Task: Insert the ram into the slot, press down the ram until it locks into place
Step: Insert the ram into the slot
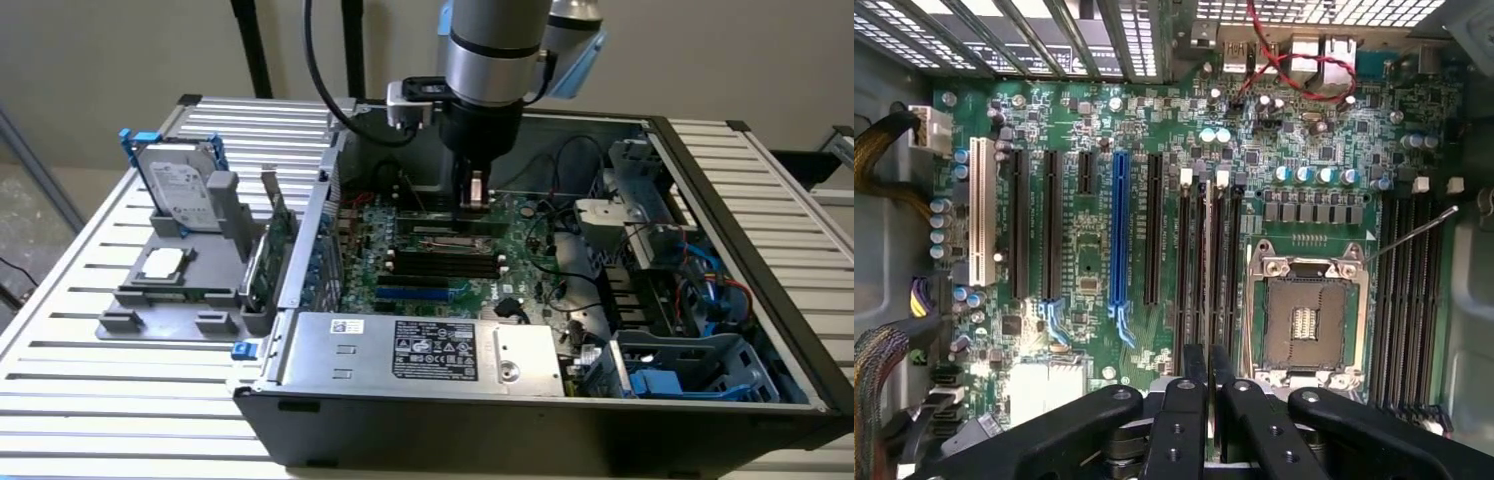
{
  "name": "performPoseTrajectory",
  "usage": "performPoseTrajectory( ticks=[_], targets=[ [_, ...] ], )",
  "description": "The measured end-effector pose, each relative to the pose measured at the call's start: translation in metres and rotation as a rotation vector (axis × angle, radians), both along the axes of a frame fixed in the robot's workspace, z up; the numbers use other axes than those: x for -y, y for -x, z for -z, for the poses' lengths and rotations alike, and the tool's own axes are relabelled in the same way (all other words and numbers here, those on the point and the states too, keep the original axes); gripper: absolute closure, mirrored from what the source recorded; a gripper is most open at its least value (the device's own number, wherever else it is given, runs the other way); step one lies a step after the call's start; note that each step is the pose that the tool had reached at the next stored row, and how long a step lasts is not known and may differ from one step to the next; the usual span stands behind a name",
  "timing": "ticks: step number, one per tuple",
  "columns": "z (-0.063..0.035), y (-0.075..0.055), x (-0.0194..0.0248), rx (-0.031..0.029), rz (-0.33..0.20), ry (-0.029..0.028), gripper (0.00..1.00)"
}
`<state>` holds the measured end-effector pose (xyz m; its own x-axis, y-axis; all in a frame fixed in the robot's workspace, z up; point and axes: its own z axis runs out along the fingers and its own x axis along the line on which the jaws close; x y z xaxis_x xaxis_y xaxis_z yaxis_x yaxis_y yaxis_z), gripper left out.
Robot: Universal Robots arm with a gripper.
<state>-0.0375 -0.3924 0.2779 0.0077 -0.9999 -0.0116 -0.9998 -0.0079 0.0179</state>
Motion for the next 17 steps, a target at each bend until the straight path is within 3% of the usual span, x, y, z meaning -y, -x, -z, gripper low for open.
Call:
performPoseTrajectory(
  ticks=[4,7,13,17],
  targets=[
    [0.007,0.0,0.0,0.0013,0.0,0.0049,0.87],
    [0.0111,0.0,0.0001,0.0031,0.001,0.0128,0.87],
    [0.0163,0.0,0.0001,0.0078,0.008,0.0452,0.87],
    [0.0227,0.002,0.0001,0.0078,0.017,0.0533,0.87]
  ],
)
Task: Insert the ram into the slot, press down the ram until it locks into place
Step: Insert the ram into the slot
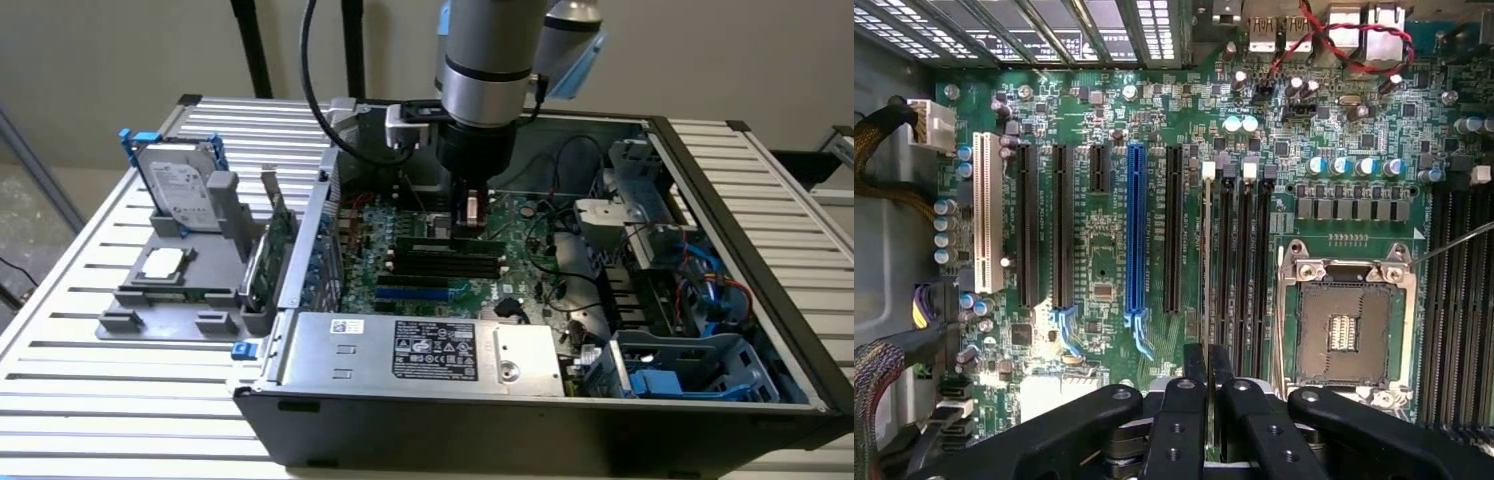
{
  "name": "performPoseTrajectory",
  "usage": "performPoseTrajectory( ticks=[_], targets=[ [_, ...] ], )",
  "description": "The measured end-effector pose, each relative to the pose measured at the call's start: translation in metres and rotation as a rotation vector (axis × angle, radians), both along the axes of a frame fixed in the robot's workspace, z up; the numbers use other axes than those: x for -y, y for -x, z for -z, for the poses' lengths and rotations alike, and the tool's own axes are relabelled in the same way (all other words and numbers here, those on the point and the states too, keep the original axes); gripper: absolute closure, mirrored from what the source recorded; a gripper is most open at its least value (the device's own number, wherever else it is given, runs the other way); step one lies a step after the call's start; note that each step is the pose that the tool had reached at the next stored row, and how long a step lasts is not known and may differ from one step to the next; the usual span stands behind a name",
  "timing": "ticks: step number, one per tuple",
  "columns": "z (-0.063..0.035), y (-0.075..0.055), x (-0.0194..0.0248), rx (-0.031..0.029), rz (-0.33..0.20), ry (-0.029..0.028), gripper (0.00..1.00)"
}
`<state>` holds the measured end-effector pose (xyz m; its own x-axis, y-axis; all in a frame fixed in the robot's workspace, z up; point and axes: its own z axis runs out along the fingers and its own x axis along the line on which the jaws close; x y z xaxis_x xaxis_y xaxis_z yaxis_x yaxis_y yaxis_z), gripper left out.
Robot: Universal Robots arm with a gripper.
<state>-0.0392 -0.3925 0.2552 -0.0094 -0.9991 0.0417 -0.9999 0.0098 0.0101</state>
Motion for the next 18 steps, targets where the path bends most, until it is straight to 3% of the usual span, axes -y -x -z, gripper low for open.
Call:
performPoseTrajectory(
  ticks=[9,13,18],
  targets=[
    [0.0134,0.001,-0.0013,0.0029,0.018,0.0084,0.87],
    [0.0141,0.001,-0.0012,0.0073,0.017,0.0119,0.87],
    [0.0155,0.002,-0.0018,0.0083,0.018,0.0133,0.87]
  ],
)
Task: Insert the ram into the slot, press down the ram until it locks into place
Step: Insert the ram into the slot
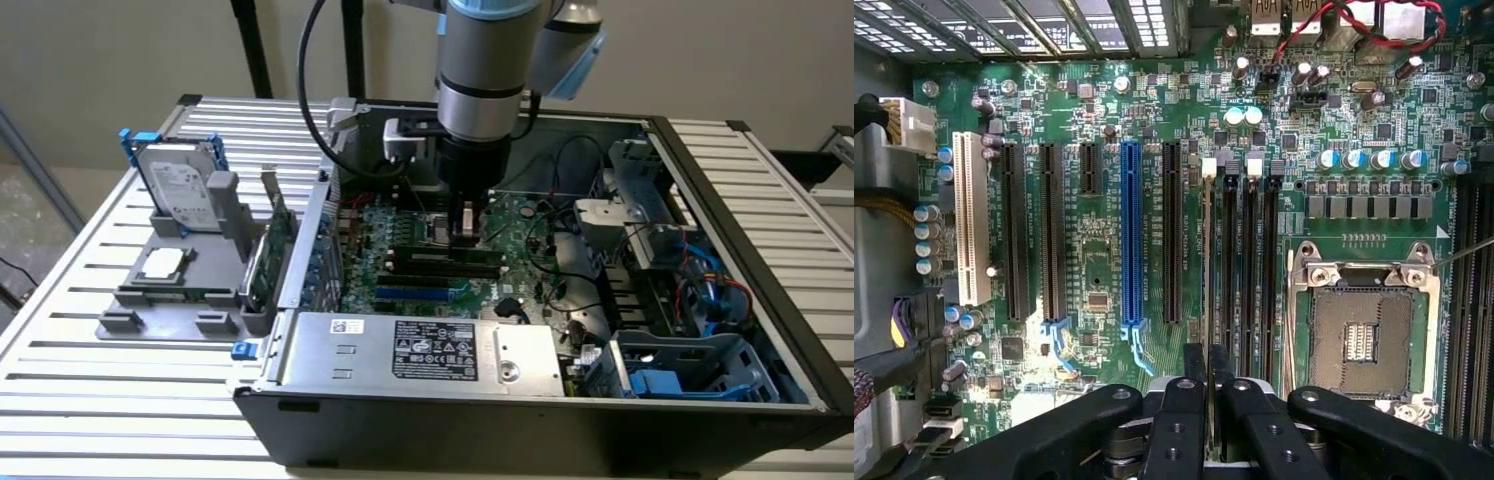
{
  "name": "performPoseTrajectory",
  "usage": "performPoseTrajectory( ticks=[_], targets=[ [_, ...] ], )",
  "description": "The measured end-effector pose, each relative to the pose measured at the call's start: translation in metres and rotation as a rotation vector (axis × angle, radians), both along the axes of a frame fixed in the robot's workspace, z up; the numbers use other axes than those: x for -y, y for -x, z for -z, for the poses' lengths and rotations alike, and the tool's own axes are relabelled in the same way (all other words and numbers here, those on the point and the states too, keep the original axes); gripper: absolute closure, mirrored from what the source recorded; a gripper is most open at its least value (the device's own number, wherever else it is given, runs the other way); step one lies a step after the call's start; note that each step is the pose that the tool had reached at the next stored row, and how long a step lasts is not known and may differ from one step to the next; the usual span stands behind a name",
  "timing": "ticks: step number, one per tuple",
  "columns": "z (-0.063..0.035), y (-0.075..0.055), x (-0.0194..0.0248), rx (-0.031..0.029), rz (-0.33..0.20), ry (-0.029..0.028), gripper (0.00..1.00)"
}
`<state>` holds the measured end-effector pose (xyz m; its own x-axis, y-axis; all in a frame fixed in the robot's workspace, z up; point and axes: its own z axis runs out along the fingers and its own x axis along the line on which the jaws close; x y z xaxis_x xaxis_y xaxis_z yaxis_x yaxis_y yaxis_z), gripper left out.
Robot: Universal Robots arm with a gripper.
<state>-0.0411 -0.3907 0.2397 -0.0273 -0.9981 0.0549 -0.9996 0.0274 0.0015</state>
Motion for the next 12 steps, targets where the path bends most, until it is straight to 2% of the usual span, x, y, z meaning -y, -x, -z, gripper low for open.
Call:
performPoseTrajectory(
  ticks=[12],
  targets=[
    [0.0061,0.0004,-0.003,0.0017,0.0,0.006,0.87]
  ],
)
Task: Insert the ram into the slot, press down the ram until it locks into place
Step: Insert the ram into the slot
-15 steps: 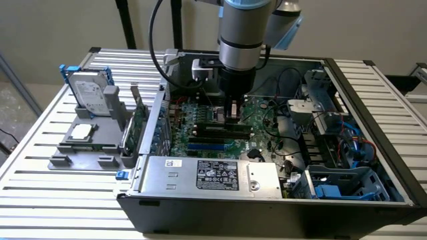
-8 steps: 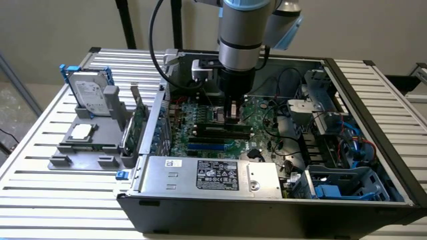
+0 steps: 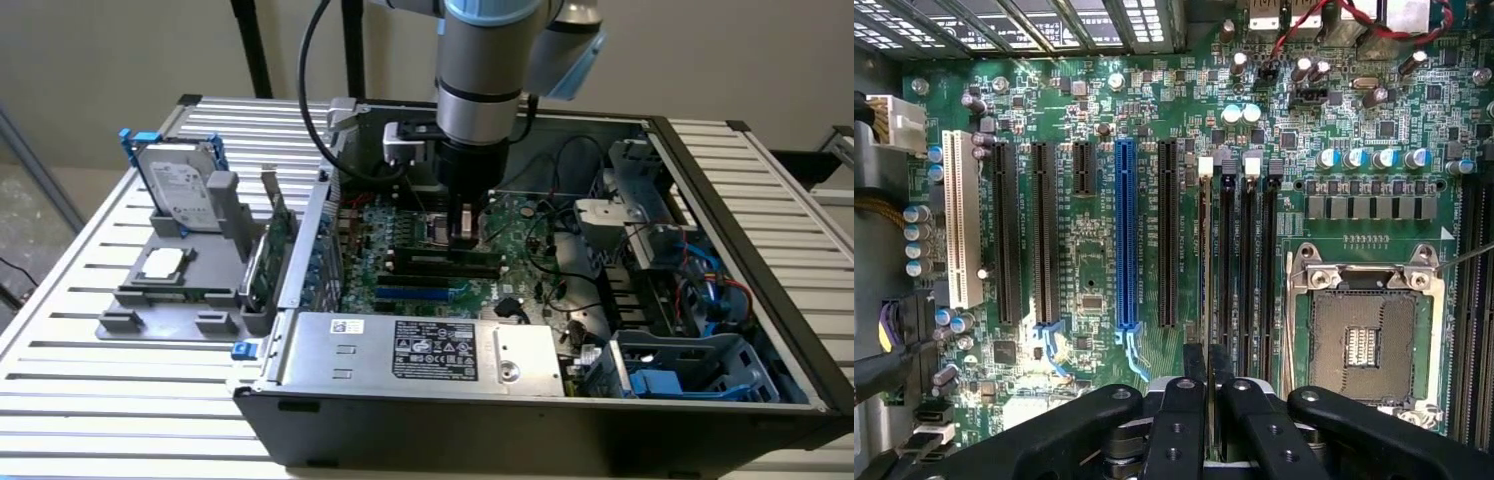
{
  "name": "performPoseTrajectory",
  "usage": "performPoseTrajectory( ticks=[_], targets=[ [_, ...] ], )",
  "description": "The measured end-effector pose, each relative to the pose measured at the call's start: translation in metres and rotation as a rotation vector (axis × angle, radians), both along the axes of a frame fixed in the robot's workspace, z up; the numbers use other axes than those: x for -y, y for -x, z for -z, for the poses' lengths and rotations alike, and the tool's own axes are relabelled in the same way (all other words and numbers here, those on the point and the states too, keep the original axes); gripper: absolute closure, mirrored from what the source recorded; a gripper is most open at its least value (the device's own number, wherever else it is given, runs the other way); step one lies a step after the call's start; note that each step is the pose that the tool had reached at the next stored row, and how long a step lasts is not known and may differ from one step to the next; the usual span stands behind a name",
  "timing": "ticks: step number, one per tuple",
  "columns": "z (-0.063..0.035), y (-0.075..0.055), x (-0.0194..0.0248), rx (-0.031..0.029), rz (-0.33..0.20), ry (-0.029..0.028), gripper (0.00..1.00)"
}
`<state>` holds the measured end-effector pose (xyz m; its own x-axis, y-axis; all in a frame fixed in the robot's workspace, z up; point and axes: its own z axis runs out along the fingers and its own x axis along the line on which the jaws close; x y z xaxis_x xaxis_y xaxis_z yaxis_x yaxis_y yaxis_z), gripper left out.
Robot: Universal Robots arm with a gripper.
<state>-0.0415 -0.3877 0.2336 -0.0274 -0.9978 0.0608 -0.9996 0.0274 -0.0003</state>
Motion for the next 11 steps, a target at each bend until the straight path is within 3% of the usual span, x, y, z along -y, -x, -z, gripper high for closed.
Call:
performPoseTrajectory(
  ticks=[11],
  targets=[
    [0.0037,0.0003,-0.0018,0.0021,0.0,0.0101,0.87]
  ],
)
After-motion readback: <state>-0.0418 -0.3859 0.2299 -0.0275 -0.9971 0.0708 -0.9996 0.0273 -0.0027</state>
